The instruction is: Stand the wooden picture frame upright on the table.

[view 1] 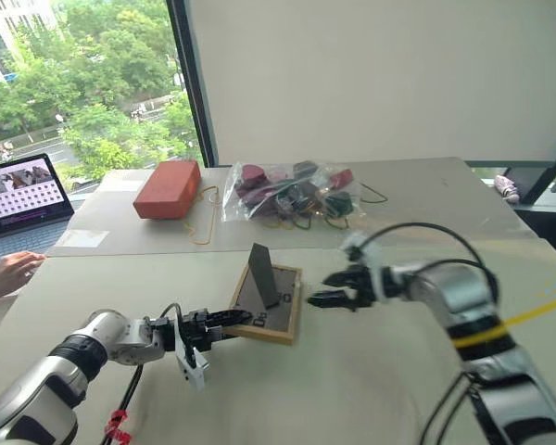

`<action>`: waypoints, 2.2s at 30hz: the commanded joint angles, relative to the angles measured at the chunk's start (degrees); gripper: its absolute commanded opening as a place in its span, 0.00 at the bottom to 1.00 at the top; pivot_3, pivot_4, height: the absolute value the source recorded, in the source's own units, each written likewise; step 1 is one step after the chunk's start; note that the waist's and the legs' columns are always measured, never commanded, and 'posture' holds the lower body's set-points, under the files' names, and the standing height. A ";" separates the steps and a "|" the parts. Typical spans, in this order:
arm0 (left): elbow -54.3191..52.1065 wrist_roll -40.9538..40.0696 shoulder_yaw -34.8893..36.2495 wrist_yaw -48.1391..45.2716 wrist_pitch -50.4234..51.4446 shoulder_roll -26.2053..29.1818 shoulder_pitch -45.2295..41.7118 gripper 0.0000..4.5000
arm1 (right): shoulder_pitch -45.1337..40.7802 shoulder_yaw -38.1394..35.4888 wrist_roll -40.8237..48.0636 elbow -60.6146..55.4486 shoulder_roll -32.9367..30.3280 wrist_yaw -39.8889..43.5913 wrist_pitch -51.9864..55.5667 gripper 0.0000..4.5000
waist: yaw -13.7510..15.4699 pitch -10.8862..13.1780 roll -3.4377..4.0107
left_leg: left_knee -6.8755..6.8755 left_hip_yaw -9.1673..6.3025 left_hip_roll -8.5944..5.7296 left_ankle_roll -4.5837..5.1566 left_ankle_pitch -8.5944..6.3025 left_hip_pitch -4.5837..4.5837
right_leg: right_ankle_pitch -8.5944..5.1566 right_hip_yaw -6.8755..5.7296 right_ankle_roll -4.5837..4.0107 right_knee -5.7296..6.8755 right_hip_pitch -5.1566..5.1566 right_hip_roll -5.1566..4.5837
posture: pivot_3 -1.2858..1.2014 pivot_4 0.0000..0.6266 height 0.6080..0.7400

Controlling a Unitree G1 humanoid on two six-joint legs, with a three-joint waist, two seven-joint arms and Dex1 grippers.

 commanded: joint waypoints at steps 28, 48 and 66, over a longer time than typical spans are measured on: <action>0.41 -4.01 1.22 -7.43 -2.86 -1.11 2.35 0.26 | 13.70 19.05 -72.07 -0.14 2.38 -46.51 -87.37 0.66 | -0.29 0.01 -0.60 | -0.07 0.22 0.01 -0.20 0.10 0.38 | -0.08 0.11 0.06 -0.17 0.29 -0.02 | 0.52 0.24 1.00; -11.87 -56.60 17.24 -34.26 9.09 0.79 17.53 0.69 | 12.35 7.88 -55.84 -4.47 0.32 -39.44 -82.47 0.28 | -1.42 0.52 -1.33 | -0.03 0.19 0.06 -0.11 0.05 0.10 | -0.06 0.14 -0.01 -0.04 -0.09 -0.01 | 0.52 0.24 1.00; -43.53 -63.25 32.59 -48.65 35.71 -7.81 43.65 0.69 | -13.56 -17.62 25.77 -9.77 5.42 -16.07 18.28 0.28 | -1.44 1.01 -1.29 | -0.07 0.07 0.17 0.01 -0.02 0.06 | 0.01 0.06 -0.18 -0.06 -0.11 0.06 | 0.52 0.24 1.00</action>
